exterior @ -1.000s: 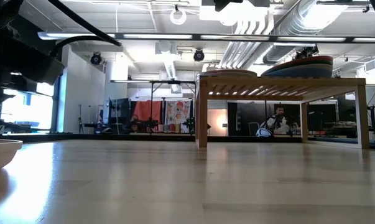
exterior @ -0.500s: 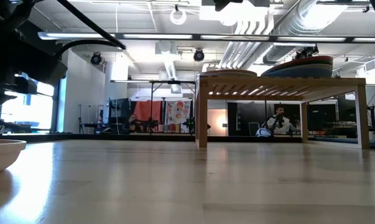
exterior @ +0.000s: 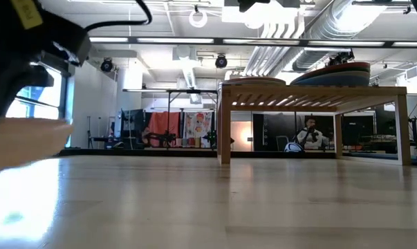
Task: Place and stack plates onto a shelf
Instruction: Stack the light orange plate on top of the brown plate on the shelf
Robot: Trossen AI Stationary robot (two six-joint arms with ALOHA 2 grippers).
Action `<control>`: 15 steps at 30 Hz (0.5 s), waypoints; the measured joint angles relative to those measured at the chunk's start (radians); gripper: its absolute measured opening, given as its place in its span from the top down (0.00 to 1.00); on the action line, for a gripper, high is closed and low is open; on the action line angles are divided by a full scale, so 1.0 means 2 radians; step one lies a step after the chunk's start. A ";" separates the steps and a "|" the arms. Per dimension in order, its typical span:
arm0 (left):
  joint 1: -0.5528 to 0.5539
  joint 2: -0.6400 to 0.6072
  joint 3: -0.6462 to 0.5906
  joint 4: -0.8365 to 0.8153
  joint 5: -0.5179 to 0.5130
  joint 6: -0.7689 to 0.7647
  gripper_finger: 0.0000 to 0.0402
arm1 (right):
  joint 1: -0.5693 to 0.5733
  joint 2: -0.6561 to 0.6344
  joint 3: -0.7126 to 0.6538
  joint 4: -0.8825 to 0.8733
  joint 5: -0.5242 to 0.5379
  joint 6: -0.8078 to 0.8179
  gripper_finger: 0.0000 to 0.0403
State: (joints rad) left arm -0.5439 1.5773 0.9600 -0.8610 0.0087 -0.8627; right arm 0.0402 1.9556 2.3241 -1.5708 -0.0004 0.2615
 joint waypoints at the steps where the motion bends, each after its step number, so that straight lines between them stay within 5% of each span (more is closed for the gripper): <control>1: 0.002 -0.007 0.000 -0.002 0.000 0.000 1.00 | 0.000 0.000 0.000 0.000 0.000 0.000 0.77; 15: 0.060 -0.118 0.001 -0.060 -0.050 -0.053 1.00 | 0.000 0.000 0.000 0.000 0.002 0.000 0.77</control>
State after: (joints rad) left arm -0.4230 1.3414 0.9619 -0.9802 -0.0912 -0.9685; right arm 0.0402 1.9564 2.3241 -1.5711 0.0032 0.2622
